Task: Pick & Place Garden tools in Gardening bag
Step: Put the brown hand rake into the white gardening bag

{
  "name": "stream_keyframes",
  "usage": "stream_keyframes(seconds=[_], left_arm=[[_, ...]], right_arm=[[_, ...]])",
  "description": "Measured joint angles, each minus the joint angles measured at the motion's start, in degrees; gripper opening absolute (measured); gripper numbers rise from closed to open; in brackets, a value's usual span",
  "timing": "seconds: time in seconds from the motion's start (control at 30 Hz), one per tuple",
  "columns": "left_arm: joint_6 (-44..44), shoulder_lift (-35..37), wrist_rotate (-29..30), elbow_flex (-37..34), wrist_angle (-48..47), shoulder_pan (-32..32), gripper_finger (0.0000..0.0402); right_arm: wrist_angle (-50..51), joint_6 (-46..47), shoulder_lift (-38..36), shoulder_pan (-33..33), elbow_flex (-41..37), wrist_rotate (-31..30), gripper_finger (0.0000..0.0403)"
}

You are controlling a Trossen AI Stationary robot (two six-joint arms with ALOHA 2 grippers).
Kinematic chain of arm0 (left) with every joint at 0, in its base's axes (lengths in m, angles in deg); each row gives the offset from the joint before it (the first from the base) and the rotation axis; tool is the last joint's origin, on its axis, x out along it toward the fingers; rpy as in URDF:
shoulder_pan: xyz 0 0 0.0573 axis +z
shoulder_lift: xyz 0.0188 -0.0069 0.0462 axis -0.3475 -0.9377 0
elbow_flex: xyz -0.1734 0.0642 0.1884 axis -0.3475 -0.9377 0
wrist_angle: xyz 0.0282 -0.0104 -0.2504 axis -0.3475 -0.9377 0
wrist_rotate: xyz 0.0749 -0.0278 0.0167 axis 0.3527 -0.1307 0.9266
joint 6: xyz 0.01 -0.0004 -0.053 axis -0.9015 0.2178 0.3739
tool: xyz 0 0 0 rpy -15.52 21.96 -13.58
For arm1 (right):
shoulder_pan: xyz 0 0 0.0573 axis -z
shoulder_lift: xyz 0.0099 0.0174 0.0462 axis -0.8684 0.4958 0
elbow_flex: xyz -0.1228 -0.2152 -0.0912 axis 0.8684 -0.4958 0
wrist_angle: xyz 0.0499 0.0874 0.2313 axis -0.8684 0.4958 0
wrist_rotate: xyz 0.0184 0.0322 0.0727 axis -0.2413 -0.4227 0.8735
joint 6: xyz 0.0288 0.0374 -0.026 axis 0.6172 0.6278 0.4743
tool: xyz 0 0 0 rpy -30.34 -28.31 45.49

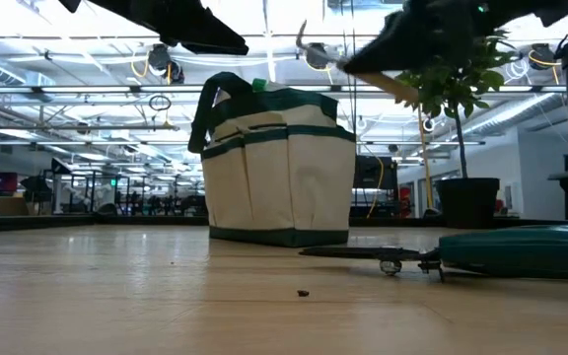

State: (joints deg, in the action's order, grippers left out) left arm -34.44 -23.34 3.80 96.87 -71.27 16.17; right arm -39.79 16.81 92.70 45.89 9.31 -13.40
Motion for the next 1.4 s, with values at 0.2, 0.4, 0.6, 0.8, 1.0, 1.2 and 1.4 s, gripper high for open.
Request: stream_keyframes(seconds=[0.2, 0.4, 0.6, 0.8, 1.0, 1.2, 1.4], left_arm=[[1.0, 0.0, 0.0, 0.0, 0.0, 0.0, 0.0232], [0.6, 0.0, 0.2, 0.0, 0.1, 0.0, 0.0232], [-0.8, 0.0, 0.3, 0.0, 1.7, -0.1, 0.0232], [-3.1, -0.8, -4.7, 0.0, 12.5, 0.0, 0.0232], [-2.6, -3.8, -7.7, -0.1, 20.6, 0.2, 0.0232], [-1.3, -5.9, -2.7, 0.1, 23.1, 1.4, 0.0232], [-4.2, -6.3, -12.2, 0.0, 25.2, 1.5, 0.0232]], right_arm=[[0.3, -5.3, 1.5, 4.7, 4.5, 10.3, 0.0058], [-15.9, -6.1, 3.5, 9.0, 7.0, 22.6, 0.0059], [-30.5, 2.0, 7.3, 13.3, 4.5, 32.5, 0.0059], [-34.0, 6.6, 11.7, 15.6, 3.9, 32.5, 0.0059], [-37.7, 6.6, 13.4, 15.8, 3.9, 32.8, 0.0059], [-36.9, 7.1, 13.5, 15.9, 3.9, 35.9, 0.0059], [-35.4, 12.9, 13.5, 16.1, 3.9, 38.9, 0.0059]])
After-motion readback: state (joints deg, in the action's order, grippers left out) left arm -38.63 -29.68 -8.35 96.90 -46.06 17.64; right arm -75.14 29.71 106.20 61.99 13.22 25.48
